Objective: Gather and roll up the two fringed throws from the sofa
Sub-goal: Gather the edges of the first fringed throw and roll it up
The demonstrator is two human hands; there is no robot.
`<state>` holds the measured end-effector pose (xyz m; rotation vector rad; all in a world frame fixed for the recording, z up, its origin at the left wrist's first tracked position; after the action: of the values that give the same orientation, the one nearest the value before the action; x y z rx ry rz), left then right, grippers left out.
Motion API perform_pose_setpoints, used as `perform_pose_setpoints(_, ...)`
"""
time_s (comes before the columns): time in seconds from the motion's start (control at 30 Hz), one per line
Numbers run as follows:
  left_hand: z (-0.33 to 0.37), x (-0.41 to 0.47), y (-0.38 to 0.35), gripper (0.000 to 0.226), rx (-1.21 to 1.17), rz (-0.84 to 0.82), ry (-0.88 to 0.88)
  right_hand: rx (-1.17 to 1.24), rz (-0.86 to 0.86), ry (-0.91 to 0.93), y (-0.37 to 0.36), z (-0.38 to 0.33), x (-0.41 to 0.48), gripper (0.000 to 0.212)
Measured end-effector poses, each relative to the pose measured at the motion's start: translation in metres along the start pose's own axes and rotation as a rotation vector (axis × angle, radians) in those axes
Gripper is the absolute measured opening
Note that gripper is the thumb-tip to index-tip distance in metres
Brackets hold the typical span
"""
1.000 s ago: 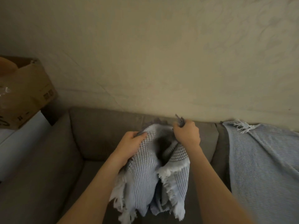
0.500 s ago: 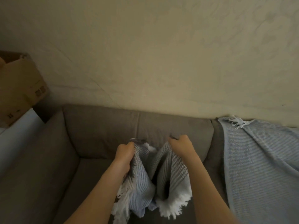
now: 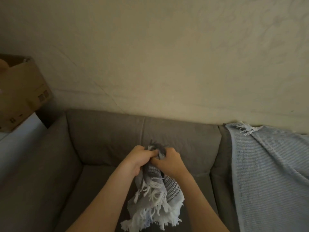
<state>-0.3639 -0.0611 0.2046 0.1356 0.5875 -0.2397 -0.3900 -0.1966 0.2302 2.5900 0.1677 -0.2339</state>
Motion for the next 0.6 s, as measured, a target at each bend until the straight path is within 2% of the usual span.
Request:
perform_pose_setpoints(0.1, 0.004, -0.008, -0.008, 0.024, 0.003, -0.095, -0.02, -0.043, -0.035, -0.04, 0.001, 0.005, 0.003, 0.025)
perform_pose_setpoints(0.17, 0.004, -0.016, -0.011, 0.024, -0.032, -0.16, -0.058, -0.027, 0.0, -0.074, 0.005, 0.011, 0.004, 0.022)
perform_pose_setpoints(0.33, -0.006, -0.023, -0.013, 0.036, -0.192, -0.282, -0.123, 0.236, 0.099, -0.131, 0.012, 0.024, 0.004, 0.012)
perform_pose_setpoints(0.4, -0.009, -0.023, -0.012, 0.039, -0.192, -0.275, -0.116, 0.309, 0.132, -0.142, 0.013, 0.026, 0.003, 0.014)
perform_pose_setpoints(0.47, -0.007, -0.022, -0.009, 0.035, -0.144, -0.223, -0.119, 0.286, 0.2, -0.15, 0.015, 0.027, 0.001, 0.028)
perform_pose_setpoints(0.6, 0.002, -0.021, -0.006, 0.026, -0.039, -0.129, -0.208, 0.325, 0.344, -0.154, 0.022, 0.026, -0.004, 0.038)
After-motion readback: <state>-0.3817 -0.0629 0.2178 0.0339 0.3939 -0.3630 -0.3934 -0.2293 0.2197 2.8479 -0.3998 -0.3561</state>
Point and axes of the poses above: each hand's wrist, its own x-axis towards the middle knuckle, its own y-axis out of the back of the hand, z = x × y, the point moved 7 cm from there along x, towards the middle knuckle, and after that the axes turned 4 degrees about -z, right-handed, at the moved point
